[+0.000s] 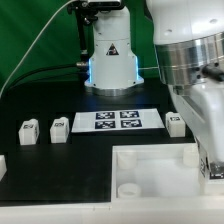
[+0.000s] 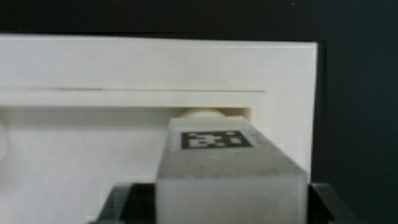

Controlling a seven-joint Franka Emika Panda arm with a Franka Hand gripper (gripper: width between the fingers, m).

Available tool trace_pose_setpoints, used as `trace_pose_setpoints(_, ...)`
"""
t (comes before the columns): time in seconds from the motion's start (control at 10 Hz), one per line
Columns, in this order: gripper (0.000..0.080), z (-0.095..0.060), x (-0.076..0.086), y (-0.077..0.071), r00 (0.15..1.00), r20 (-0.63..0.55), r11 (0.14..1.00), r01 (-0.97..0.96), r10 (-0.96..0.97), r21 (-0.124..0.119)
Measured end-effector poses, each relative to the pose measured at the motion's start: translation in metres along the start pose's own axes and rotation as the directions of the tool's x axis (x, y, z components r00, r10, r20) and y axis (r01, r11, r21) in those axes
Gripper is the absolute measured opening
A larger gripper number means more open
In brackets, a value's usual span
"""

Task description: Assemble one leg

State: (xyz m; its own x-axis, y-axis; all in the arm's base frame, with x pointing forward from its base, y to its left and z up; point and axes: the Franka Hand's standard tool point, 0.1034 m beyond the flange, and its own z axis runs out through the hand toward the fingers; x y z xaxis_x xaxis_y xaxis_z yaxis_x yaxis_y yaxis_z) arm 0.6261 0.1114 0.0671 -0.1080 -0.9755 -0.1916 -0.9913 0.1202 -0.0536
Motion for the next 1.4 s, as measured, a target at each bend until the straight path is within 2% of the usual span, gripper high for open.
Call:
trace_pose_setpoints(0.3,0.0292,-0.001,0.001,0.0,0.977,-0.006,0.977,-0.212,0.212,0.006)
trace_pose_setpoints(0.5,0.0296,-0.004,0.008,-0.001,0.94,-0.022,0.94,-0.34,0.341,0.016)
trace_pose_setpoints(0.6,0.0356,-0.003,0.009,-0.001,0.935,-0.026,0.935,-0.353,0.354,0.016)
trace_pose_setpoints(0.7,0.0492,-0.002,0.009,0.0,0.938,-0.026,0.938,-0.345,0.345,0.014)
trace_pose_setpoints(0.8,0.0492,-0.003,0.008,0.0,0.939,-0.026,0.939,-0.344,0.344,0.016)
trace_pose_setpoints(0.9,0.0614,-0.003,0.006,0.004,0.94,-0.026,0.941,-0.339,0.339,0.014)
trace_pose_setpoints(1.2,0.0648,-0.027,-0.009,0.019,0.945,-0.004,0.945,-0.326,0.326,0.012)
trace_pose_setpoints(1.4,0.0649,-0.028,-0.01,0.022,0.946,-0.005,0.946,-0.324,0.324,0.006)
